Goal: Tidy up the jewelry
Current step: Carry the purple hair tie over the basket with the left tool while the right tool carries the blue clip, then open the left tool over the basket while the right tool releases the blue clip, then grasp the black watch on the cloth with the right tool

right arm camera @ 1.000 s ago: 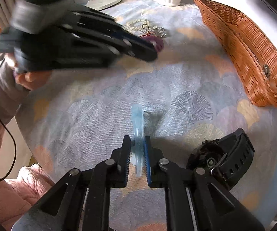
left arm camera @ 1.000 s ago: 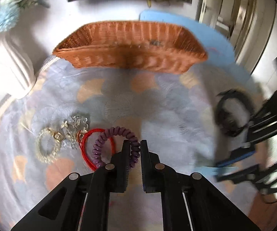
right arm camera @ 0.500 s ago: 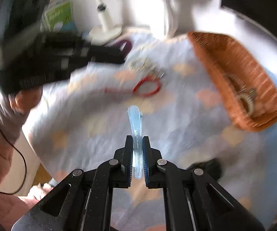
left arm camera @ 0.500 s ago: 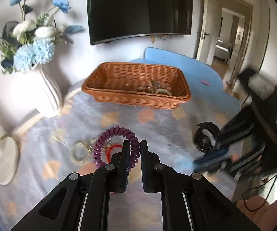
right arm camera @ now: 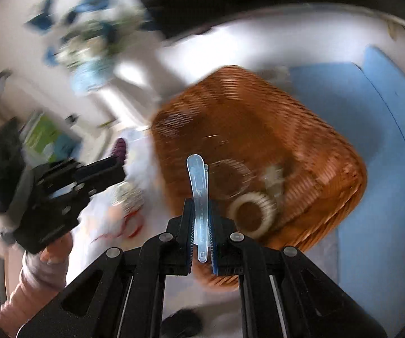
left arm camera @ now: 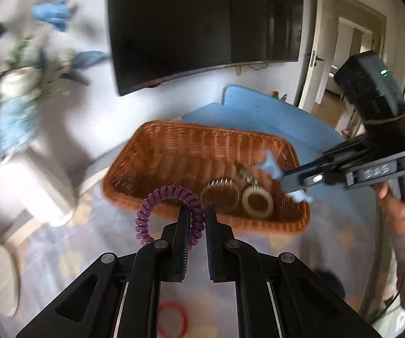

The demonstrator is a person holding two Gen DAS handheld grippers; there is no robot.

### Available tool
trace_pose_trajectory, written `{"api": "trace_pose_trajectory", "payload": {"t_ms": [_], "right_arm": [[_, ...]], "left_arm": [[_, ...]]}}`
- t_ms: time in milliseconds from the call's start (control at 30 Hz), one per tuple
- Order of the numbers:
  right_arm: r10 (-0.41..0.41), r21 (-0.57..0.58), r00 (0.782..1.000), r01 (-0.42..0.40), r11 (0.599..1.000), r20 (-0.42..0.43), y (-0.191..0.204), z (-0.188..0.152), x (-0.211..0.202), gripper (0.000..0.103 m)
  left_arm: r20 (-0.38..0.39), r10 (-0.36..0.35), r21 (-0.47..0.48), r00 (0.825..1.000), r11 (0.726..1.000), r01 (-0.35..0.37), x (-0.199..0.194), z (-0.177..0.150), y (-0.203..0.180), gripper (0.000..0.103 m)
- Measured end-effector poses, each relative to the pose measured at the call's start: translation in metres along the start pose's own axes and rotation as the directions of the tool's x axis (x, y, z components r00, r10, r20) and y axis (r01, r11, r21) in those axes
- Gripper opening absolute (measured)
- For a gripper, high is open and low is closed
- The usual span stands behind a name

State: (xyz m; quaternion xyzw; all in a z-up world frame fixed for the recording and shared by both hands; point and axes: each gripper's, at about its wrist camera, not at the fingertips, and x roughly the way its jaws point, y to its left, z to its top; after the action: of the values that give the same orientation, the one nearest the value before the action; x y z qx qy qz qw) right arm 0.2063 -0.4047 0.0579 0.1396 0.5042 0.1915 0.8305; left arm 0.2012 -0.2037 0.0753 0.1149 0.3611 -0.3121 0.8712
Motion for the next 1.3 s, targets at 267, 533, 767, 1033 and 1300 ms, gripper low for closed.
{"api": "trace_pose_trajectory", "payload": {"t_ms": [267, 533, 767, 1033, 1300], "right_arm": [[-0.011, 0.116, 1.000, 0.014, 0.993, -0.020, -0.040, 0.034, 0.046, 0.011], [-0.056, 0.089, 0.998, 0.055, 0.994, 0.000, -0.039, 0.051, 0.057, 0.015], [-0.077, 0.082, 0.997, 0.074, 0.994, 0.030, -0.028, 0.039, 0.036, 0.019], [-0.041, 0.032, 0.996, 0.039, 0.999, 0.084, 0.014, -0.001, -0.011, 0.029], [-0.029, -0.021, 0.993, 0.031, 0.999, 0.118, 0.051, -0.065, -0.048, 0.030]], "left_arm": [[-0.071, -0.013, -0.061, 0.997, 0.998, 0.009, 0.085, 0.040, 0.004, 0.010], [-0.108, -0.040, -0.134, 0.993, 0.991, 0.025, 0.122, 0.041, 0.017, 0.011], [-0.074, -0.036, -0.137, 0.997, 0.990, 0.026, 0.091, 0.037, 0.018, 0.022], [-0.017, 0.034, -0.139, 0.999, 0.990, -0.036, 0.000, 0.007, 0.030, 0.025], [-0.009, 0.059, -0.229, 0.998, 0.972, -0.060, -0.068, -0.058, 0.059, 0.025]]}}
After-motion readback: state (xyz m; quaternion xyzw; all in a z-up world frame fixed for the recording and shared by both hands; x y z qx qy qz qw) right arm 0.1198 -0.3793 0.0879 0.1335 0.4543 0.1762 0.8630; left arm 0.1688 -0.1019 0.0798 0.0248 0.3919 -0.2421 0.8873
